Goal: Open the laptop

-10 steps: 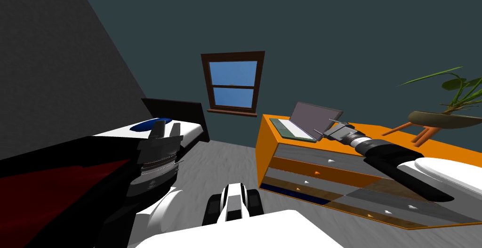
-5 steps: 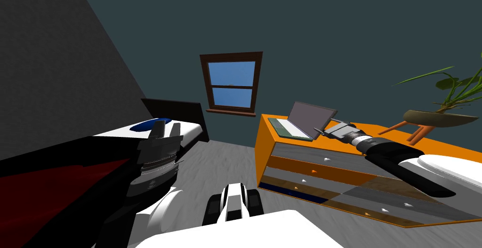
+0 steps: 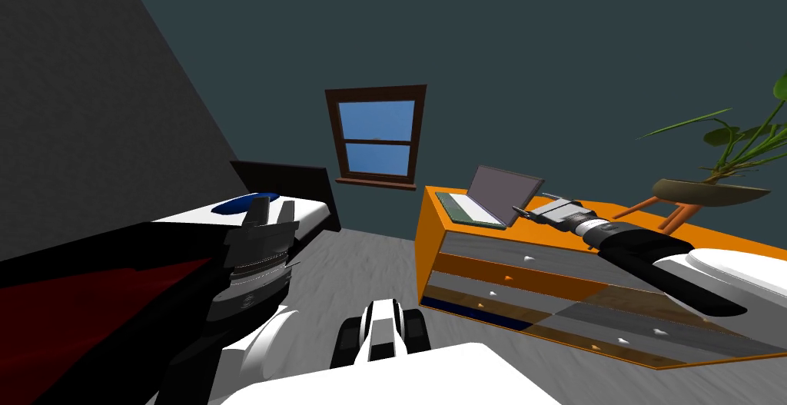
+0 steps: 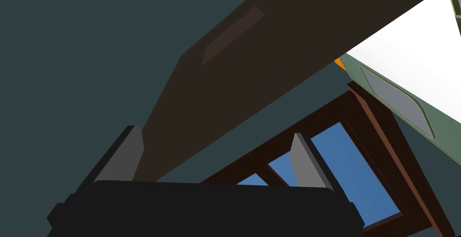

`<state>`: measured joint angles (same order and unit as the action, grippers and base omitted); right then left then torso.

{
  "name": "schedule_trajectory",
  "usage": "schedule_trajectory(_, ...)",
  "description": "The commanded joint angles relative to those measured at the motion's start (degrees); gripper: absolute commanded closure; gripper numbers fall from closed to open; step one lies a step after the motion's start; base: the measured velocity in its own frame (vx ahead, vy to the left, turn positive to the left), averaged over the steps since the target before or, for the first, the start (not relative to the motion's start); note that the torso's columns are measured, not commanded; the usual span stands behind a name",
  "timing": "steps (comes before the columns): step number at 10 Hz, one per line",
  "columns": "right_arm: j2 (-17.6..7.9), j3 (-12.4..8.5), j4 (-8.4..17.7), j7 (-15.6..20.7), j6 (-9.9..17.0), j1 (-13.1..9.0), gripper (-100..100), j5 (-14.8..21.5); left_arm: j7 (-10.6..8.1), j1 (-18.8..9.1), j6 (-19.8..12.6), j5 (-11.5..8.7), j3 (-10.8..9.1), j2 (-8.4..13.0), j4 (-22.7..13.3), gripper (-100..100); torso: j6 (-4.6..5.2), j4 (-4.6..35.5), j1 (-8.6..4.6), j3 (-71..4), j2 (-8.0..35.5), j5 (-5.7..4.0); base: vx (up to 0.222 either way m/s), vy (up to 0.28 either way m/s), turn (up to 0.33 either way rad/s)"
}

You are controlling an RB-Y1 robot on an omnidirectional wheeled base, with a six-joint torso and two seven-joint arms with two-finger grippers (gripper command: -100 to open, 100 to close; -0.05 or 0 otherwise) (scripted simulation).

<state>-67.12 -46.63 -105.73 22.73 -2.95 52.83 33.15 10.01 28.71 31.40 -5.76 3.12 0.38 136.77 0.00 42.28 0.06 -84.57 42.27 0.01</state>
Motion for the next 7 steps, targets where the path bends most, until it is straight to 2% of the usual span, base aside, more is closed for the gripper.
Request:
schedule_trajectory(1, 0.0, 0.0, 0.0, 0.0, 0.0, 0.0, 100, 0.0, 0.00, 0.0, 0.0, 0.0, 0.00, 0.0, 0.0, 0, 0.00, 0.0, 0.02, 0.0, 0.0, 0.01, 0.000, 0.000, 0.000)
schedule_trajectory(2, 0.1, 0.4, -1.1, 2.2, 1.4, 0.5, 100, 2.4, 0.00, 0.0, 0.0, 0.0, 0.00, 0.0, 0.0, 0, 0.00, 0.0, -0.01, 0.0, 0.0, 0.01, 0.003, 0.024, 0.027)
schedule_trajectory(7, 0.2, 1.4, -3.8, 7.6, 4.9, 1.8, 100, 8.2, 0.00, 0.0, 0.0, 0.0, 0.01, 0.0, 0.0, 0, 0.00, 0.0, -0.09, 0.0, 0.0, -0.02, 0.009, 0.047, 0.018)
